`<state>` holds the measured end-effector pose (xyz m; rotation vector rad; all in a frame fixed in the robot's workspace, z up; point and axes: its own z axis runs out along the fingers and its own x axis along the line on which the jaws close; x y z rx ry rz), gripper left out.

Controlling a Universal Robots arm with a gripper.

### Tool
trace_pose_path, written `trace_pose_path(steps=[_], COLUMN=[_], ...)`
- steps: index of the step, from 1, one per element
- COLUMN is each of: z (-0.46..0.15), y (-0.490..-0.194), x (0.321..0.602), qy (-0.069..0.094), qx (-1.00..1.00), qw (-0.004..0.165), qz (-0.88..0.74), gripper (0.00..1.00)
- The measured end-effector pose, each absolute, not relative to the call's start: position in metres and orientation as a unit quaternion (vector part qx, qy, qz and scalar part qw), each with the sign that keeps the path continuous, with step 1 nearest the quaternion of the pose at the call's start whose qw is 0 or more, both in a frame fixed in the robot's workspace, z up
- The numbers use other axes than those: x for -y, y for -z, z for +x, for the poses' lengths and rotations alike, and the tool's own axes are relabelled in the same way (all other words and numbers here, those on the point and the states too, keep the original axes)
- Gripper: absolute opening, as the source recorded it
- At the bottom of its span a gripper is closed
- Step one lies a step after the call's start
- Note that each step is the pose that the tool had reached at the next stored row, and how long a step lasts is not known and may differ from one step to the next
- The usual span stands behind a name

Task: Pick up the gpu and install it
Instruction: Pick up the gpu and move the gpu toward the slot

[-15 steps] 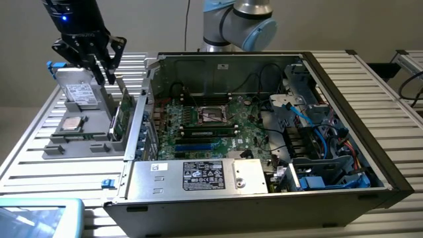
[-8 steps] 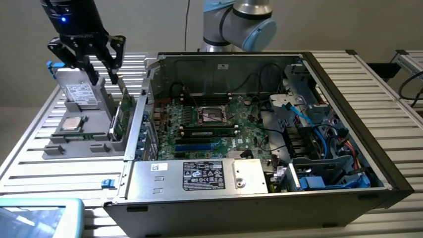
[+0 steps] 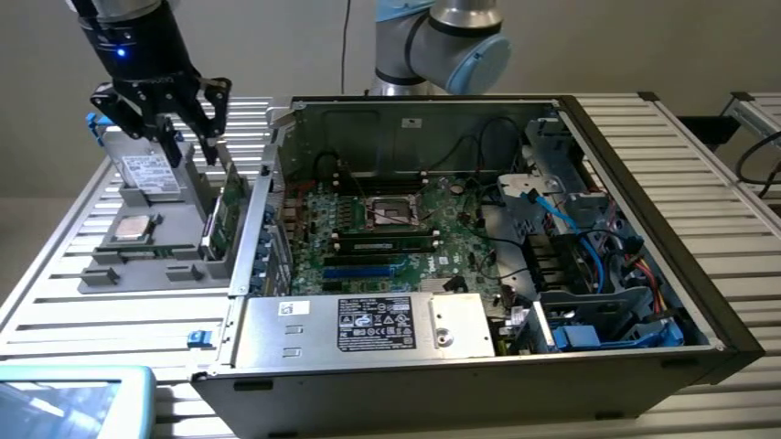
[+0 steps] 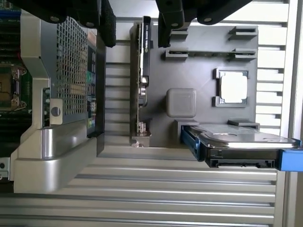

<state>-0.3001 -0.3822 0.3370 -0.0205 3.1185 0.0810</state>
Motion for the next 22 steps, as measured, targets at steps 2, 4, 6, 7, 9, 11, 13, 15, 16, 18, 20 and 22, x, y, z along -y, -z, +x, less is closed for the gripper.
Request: trace_pose_path(steps=[2,4,6,7,9,11,13,15,16,18,20,22], z=[-0.301,-0.301,-0.302,-0.302,-0.304,-0.305,-0.306,-0.306,-0.306,-0.306,-0.306,-0.306], y=[-0.333,-0.330,-0.326,-0.324,-0.321,-0.317,-0.313,-0.310,-0.308,-0.304,-0.301,-0.297], x=[0.382,0.382,0.382,0.382,0.383,0.383,0.384,0.384,0.385,0.385,0.386,0.386], qy=[-0.026,-0.026,-0.026,-0.026,-0.026,-0.026,-0.027,-0.027,-0.028,-0.028,-0.028,-0.028], qx=[-1.000,-1.000,-1.000,-1.000,-1.000,-1.000,-1.000,-1.000,-1.000,-1.000,-0.999,-0.999], qw=[0.011,0.011,0.011,0.011,0.011,0.011,0.011,0.011,0.011,0.011,0.011,0.011], qz=[-0.006,-0.006,-0.005,-0.005,-0.004,-0.003,-0.001,0.003,0.005,0.009,0.012,0.014], gripper=[0.49,0.49,0.49,0.49,0.49,0.49,0.49,0.49,0.49,0.49,0.49,0.49])
